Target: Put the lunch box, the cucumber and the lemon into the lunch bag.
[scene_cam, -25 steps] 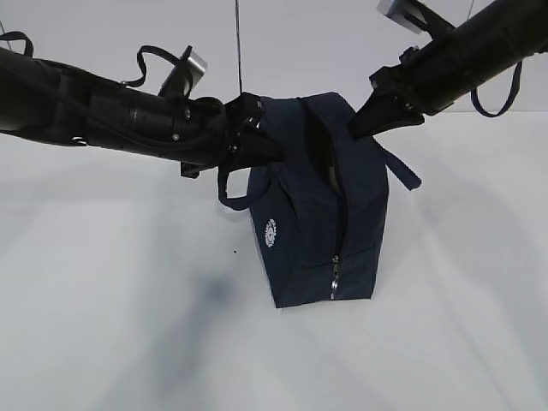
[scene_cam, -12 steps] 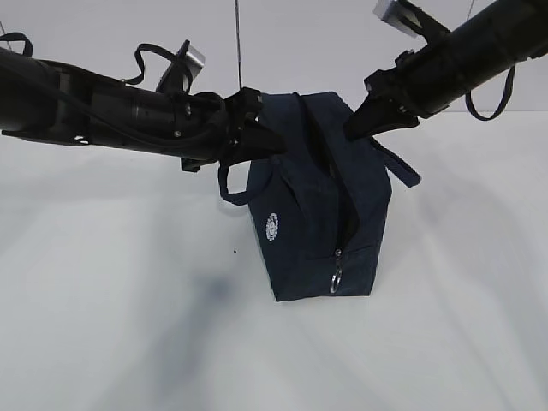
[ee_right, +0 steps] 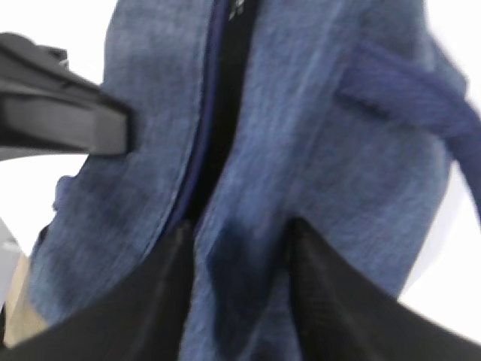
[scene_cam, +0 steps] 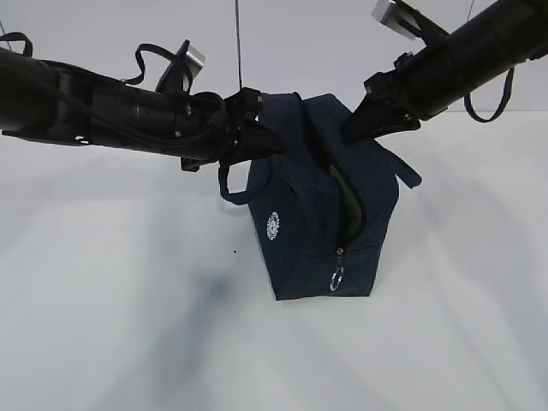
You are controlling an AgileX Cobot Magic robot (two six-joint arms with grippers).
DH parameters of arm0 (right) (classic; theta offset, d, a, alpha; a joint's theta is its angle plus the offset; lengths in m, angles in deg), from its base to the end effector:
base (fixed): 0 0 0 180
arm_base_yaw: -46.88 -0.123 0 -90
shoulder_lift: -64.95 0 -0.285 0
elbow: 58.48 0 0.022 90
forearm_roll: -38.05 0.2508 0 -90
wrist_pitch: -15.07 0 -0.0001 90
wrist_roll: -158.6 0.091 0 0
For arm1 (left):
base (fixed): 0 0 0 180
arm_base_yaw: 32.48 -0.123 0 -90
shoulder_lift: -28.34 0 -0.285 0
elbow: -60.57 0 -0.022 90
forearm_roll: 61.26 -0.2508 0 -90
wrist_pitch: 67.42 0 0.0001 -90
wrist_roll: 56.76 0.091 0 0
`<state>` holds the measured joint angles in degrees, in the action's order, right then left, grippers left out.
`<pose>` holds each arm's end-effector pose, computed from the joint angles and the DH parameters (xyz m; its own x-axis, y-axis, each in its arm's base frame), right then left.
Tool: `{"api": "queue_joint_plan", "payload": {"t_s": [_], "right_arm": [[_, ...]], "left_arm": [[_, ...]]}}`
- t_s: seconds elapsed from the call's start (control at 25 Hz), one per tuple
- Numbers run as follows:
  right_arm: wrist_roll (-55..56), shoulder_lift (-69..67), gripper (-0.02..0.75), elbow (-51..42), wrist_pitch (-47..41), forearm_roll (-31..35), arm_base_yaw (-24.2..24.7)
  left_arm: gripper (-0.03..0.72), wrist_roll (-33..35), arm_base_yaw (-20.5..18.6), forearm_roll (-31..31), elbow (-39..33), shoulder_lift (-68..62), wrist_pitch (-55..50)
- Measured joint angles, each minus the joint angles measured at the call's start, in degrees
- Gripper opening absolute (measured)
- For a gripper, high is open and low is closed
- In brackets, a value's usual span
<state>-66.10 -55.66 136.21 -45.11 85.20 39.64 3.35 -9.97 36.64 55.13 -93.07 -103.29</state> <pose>0.4104 0.1105 0.2566 -0.7664 -0.3184 -0.5579 -0.5983 0.6698 0.4398 0.3731 -0.2119 0.1951 -0.8596 -0.2057 -0.4677 0.2888 0.5595 -0.7769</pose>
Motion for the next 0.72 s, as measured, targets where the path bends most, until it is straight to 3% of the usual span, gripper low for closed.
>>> {"api": "queue_joint_plan", "payload": {"t_s": [0.12, 0.24, 0.52, 0.72], "right_arm": [[0.0, 0.0, 0.305, 0.0, -2.1, 0.0, 0.0], [0.0, -0.1, 0.379, 1.0, -5.0, 0.0, 0.0], [1.4, -0.2, 0.4, 8.9, -9.1, -0.8, 0.0], [6.0, 2.7, 0.4, 11.5, -9.8, -10.5, 0.0]], "left_arm": [[-0.006, 0.0, 0.0, 0.0, 0.0, 0.0, 0.1], [-0.006, 0.0, 0.0, 0.0, 0.0, 0.0, 0.1], [-0.006, 0.0, 0.0, 0.0, 0.0, 0.0, 0.0], [-0.006, 0.0, 0.0, 0.0, 0.0, 0.0, -0.1]]}}
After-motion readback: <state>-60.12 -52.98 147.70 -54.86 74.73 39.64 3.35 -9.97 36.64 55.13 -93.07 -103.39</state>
